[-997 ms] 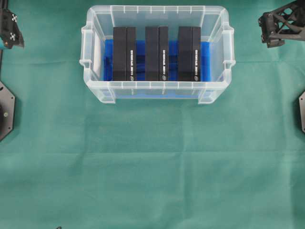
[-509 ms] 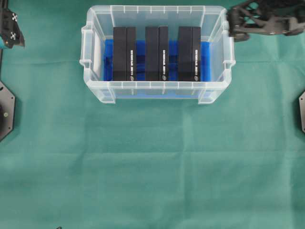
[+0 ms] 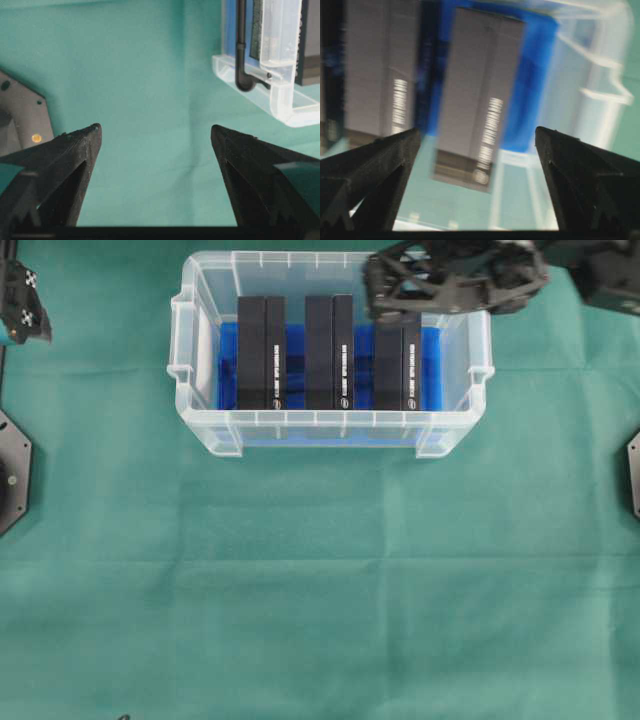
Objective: Take out the box from the case.
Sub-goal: 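Move the open right gripper over the middle black box and lower it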
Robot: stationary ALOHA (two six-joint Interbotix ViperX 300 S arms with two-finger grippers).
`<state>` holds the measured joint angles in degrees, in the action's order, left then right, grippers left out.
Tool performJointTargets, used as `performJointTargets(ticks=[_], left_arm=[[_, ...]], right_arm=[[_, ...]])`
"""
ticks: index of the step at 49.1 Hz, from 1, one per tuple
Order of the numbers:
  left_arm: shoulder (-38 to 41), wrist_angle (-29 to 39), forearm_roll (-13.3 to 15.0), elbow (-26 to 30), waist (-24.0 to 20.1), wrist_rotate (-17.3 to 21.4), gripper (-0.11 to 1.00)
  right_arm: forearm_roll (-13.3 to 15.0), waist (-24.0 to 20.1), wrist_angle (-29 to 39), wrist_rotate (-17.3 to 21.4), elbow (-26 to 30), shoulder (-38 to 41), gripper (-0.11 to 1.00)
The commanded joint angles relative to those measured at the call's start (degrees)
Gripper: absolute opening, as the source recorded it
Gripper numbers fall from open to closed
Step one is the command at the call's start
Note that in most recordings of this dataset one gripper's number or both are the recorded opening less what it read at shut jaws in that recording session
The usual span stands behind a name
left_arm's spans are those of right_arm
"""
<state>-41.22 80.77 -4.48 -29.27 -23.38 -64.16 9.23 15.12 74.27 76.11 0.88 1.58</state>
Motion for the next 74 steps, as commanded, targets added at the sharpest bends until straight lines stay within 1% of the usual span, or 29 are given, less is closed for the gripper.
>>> performJointTargets(ticks=[1, 13, 26, 41, 74], left_arm=[[0.0, -0.09, 0.09, 1.14, -0.18, 0.09, 0.9], [-0.18, -0.09, 0.09, 1.14, -0.18, 0.26, 0.9], [-0.35, -0.09, 0.09, 1.05, -0.18, 0.7, 0.9], [-0.35, -0.09, 0.09, 1.05, -0.18, 1.05, 0.9], [0.09, 0.0, 0.09, 1.23, -0.18, 0.97, 0.9]], right_arm=[[0.0, -0.62, 0.0, 0.26, 4.39, 1.41, 0.94], [-0.97, -1.41, -0.18, 0.44, 11.51, 7.91, 0.94], [-1.23, -1.58, -0.09, 0.44, 16.52, 11.95, 0.94], [-2.02, -1.85, 0.0, 0.44, 17.31, 13.1, 0.94], [-2.64, -2.02, 0.09, -0.35, 17.31, 13.18, 0.94]])
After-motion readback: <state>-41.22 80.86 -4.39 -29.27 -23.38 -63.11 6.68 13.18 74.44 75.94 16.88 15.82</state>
